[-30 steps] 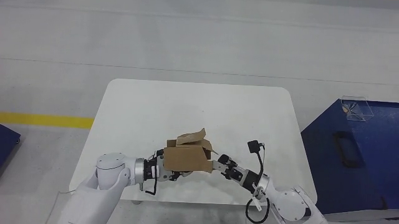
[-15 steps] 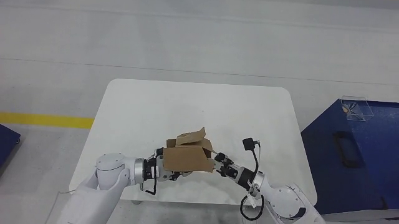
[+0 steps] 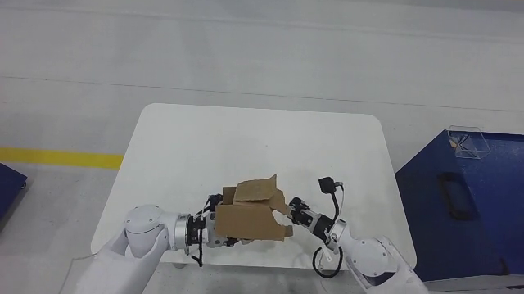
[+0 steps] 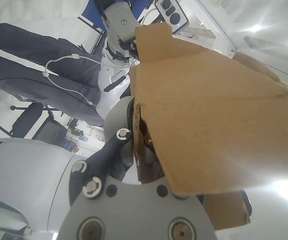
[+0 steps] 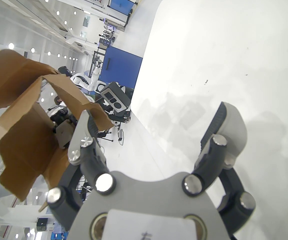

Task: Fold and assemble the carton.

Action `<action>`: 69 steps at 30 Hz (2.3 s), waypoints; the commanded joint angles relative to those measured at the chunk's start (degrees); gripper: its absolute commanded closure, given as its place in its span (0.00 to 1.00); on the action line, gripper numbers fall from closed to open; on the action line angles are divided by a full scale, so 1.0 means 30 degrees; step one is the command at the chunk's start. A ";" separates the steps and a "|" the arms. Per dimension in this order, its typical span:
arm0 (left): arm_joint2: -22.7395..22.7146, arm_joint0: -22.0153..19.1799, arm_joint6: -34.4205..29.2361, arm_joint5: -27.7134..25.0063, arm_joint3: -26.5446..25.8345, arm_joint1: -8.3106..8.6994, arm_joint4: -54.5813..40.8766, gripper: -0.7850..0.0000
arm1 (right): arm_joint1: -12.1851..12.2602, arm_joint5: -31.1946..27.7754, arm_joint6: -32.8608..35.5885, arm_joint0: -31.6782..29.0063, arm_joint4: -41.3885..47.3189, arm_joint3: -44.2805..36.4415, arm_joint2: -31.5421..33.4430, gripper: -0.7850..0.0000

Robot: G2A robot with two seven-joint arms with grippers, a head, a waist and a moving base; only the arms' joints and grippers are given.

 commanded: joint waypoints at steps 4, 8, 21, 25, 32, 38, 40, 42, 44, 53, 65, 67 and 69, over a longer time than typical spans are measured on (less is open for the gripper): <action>0.0073 0.0226 -0.0241 -0.0307 -0.0398 0.0123 0.0432 1.00 | -0.0038 -0.0095 -0.0025 0.0134 0.0128 0.0163 0.0011 0.00; 0.0021 0.0232 -0.0105 -0.0319 -0.0253 0.0170 0.0276 1.00 | 0.0063 -0.0731 0.0081 -0.0217 0.1258 -0.0324 0.0886 0.00; 0.0357 0.0150 0.0939 -0.0107 -0.0009 0.0203 0.0062 1.00 | 0.0335 -0.1610 0.0812 -0.2287 0.1608 -0.3261 0.2040 0.00; 0.0450 0.0148 0.1019 -0.0159 -0.0008 0.0228 0.0081 1.00 | 0.0192 -0.1246 0.0825 -0.1781 0.1484 -0.2541 0.1159 0.00; 0.0496 0.0257 0.1354 -0.0508 -0.0264 0.0312 0.0469 1.00 | -0.0015 -0.0748 0.0809 -0.1078 0.1061 -0.1712 0.0005 0.00; 0.0566 0.0257 0.1344 -0.0670 -0.0327 0.0358 0.0527 1.00 | -0.0044 -0.0895 0.0805 -0.0974 0.1396 -0.1568 0.0025 0.00; 0.0566 0.0257 0.1344 -0.0670 -0.0327 0.0358 0.0527 1.00 | -0.0031 -0.0911 0.0832 -0.0996 0.1422 -0.1562 0.0122 0.00; 0.0566 0.0257 0.1344 -0.0670 -0.0327 0.0358 0.0527 1.00 | -0.0009 -0.0934 0.0849 -0.1058 0.1520 -0.1608 0.0283 0.00; 0.0464 0.0392 0.2155 -0.0845 -0.0433 0.0356 0.0603 1.00 | 0.0037 -0.0983 0.0718 -0.1195 0.1541 -0.1786 0.0626 0.00; -0.0657 0.1419 0.6025 -0.2703 -0.1031 0.0310 -0.0334 1.00 | 0.0417 -0.1051 0.0992 -0.2785 0.1969 -0.3505 0.2969 0.00; -0.0149 0.1936 0.6807 -0.3770 -0.1788 0.0261 0.0849 1.00 | -0.0069 0.0953 -0.0596 -0.0854 -0.0680 -0.1740 0.0368 0.00; -0.0121 0.1985 0.6838 -0.3826 -0.1856 0.0259 0.0924 1.00 | -0.0150 0.0969 -0.0640 -0.0628 -0.0712 -0.1633 -0.0009 0.00; -0.0057 0.2023 0.6727 -0.3861 -0.1907 0.0265 0.1083 1.00 | -0.0211 0.1059 -0.0719 -0.0451 -0.0889 -0.1499 -0.0276 0.00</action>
